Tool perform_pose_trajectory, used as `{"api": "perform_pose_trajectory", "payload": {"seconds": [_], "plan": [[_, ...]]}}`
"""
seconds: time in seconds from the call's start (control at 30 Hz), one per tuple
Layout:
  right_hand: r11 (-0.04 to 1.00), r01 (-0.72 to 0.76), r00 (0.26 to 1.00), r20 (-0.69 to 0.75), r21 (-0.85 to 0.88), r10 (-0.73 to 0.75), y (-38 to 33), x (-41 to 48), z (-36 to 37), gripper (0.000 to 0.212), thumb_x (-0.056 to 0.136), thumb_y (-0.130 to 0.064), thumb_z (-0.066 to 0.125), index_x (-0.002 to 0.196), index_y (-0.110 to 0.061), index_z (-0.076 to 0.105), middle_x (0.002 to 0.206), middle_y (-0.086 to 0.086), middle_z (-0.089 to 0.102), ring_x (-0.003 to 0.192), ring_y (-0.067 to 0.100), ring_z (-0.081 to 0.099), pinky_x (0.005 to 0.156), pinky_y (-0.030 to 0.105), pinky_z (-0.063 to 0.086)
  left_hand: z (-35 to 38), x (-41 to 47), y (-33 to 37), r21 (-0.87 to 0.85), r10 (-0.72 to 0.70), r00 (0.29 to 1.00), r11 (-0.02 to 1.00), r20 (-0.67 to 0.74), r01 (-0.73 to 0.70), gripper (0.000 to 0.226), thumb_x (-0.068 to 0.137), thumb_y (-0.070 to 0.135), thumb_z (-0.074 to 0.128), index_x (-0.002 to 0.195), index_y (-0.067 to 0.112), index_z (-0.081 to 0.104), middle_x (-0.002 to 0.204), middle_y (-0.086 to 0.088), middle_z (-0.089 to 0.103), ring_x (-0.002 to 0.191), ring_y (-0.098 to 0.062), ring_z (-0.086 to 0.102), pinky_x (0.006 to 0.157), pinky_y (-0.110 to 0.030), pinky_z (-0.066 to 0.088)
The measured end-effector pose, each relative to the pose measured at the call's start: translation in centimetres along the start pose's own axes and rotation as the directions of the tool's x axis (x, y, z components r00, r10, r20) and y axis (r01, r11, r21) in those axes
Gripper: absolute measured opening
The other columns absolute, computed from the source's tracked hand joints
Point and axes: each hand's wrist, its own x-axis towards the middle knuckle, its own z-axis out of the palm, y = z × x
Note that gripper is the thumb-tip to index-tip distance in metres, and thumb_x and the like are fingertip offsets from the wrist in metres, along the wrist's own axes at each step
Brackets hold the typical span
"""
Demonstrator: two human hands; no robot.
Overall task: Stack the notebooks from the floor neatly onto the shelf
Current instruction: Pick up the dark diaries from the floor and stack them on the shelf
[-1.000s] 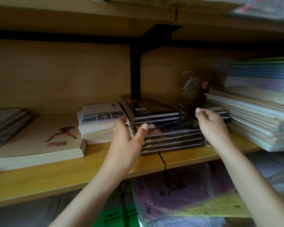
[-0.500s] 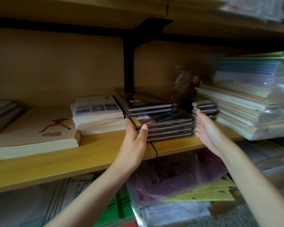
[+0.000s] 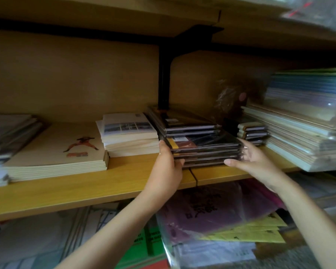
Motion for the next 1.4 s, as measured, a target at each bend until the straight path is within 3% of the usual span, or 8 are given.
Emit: {"api": "perform_pose_trajectory", "payload": {"seconds": [0.13, 0.33, 0.53, 0.63, 0.8, 0.97, 1.27, 1.4], "plan": [[0.998, 0.02, 0.997, -0.069, -0.067, -0.025, 0.8, 0.5, 0.3, 0.076, 0.077, -0.001, 0.071, 0.142, -0.015, 0.035, 0.125, 0.001, 0.058, 0.112, 0.01, 0.058, 0.099, 0.025, 0.043, -0.2, 0.3, -0.5, 0.143, 0.028, 0.997, 0.99, -0.074, -0.018, 0.062, 0.096, 0.012, 0.048, 0.149, 0.015, 0.016, 0.133, -0.003, 0.054, 0.12, -0.017, 0.051, 0.085, -0.019, 0.038], [0.989, -0.025, 0.997, -0.071, -0.146, 0.014, 0.8, 1.0, 0.0, 0.075, 0.08, -0.005, 0.07, 0.143, -0.019, 0.031, 0.125, -0.005, 0.055, 0.113, 0.009, 0.055, 0.107, 0.034, 0.039, 0.0, 0.4, -0.2, 0.219, 0.035, 0.994, 0.976, -0.1, -0.012, 0.064, 0.096, 0.012, 0.048, 0.149, 0.012, 0.014, 0.129, -0.005, 0.056, 0.117, -0.021, 0.054, 0.082, -0.021, 0.04], [0.98, 0.038, 0.999, -0.002, -0.193, -0.039, 0.0, 0.2, -0.1, 0.086, 0.076, -0.007, 0.075, 0.132, -0.054, 0.029, 0.145, -0.006, 0.039, 0.129, 0.01, 0.045, 0.11, 0.038, 0.036, 0.0, 0.2, 0.0, 0.265, 0.042, 0.993, 0.964, -0.11, -0.011, 0.06, 0.095, 0.012, 0.05, 0.147, 0.011, 0.02, 0.127, -0.006, 0.058, 0.116, -0.022, 0.055, 0.082, -0.022, 0.041], [0.978, 0.019, 1.0, -0.002, -0.207, -0.02, 0.0, -0.1, -0.1, 0.092, 0.07, -0.005, 0.08, 0.13, -0.054, 0.031, 0.135, -0.011, 0.047, 0.122, 0.008, 0.051, 0.108, 0.037, 0.039, -0.3, -0.2, 0.0, 0.338, 0.057, 0.992, 0.941, -0.111, -0.016, 0.064, 0.09, 0.013, 0.059, 0.144, 0.011, 0.024, 0.123, -0.005, 0.059, 0.113, -0.023, 0.057, 0.082, -0.024, 0.043], [0.931, 0.012, 0.994, -0.099, -0.366, -0.052, 0.5, 0.4, 0.2, 0.083, 0.069, -0.019, 0.082, 0.111, -0.072, 0.033, 0.119, -0.021, 0.055, 0.113, 0.012, 0.058, 0.101, 0.044, 0.045, -0.4, -0.2, 0.1, 0.388, 0.088, 0.986, 0.921, -0.141, -0.027, 0.058, 0.086, 0.011, 0.064, 0.136, 0.014, 0.035, 0.118, -0.003, 0.062, 0.109, -0.022, 0.059, 0.083, -0.026, 0.047], [0.921, 0.032, 0.993, -0.091, -0.389, -0.073, 0.4, 0.7, 0.0, 0.083, 0.069, -0.016, 0.081, 0.11, -0.071, 0.035, 0.12, -0.015, 0.055, 0.108, 0.014, 0.061, 0.097, 0.044, 0.048, 0.2, -0.1, 0.7, 0.439, 0.094, 0.985, 0.898, -0.144, -0.022, 0.064, 0.089, 0.01, 0.06, 0.143, 0.008, 0.026, 0.12, -0.006, 0.061, 0.11, -0.023, 0.058, 0.085, -0.029, 0.049], [0.884, 0.028, 0.983, -0.15, -0.466, -0.11, 0.5, 0.1, 0.5, 0.079, 0.07, -0.023, 0.081, 0.133, -0.043, 0.039, 0.117, -0.013, 0.055, 0.107, 0.017, 0.061, 0.092, 0.04, 0.051, -0.3, -0.2, 0.5, 0.433, 0.084, 0.988, 0.901, -0.127, -0.021, 0.064, 0.086, 0.013, 0.063, 0.142, 0.011, 0.03, 0.12, -0.005, 0.062, 0.11, -0.022, 0.059, 0.087, -0.031, 0.05], [0.843, 0.024, 0.98, -0.154, -0.538, -0.126, 0.4, 0.1, 0.7, 0.079, 0.072, -0.028, 0.079, 0.137, -0.041, 0.035, 0.118, 0.0, 0.062, 0.097, 0.022, 0.063, 0.082, 0.042, 0.054, -0.5, -0.1, 0.3, 0.423, 0.074, 0.988, 0.906, -0.133, -0.011, 0.066, 0.086, 0.013, 0.065, 0.142, 0.013, 0.03, 0.121, -0.003, 0.061, 0.111, -0.021, 0.058, 0.087, -0.028, 0.048]]}}
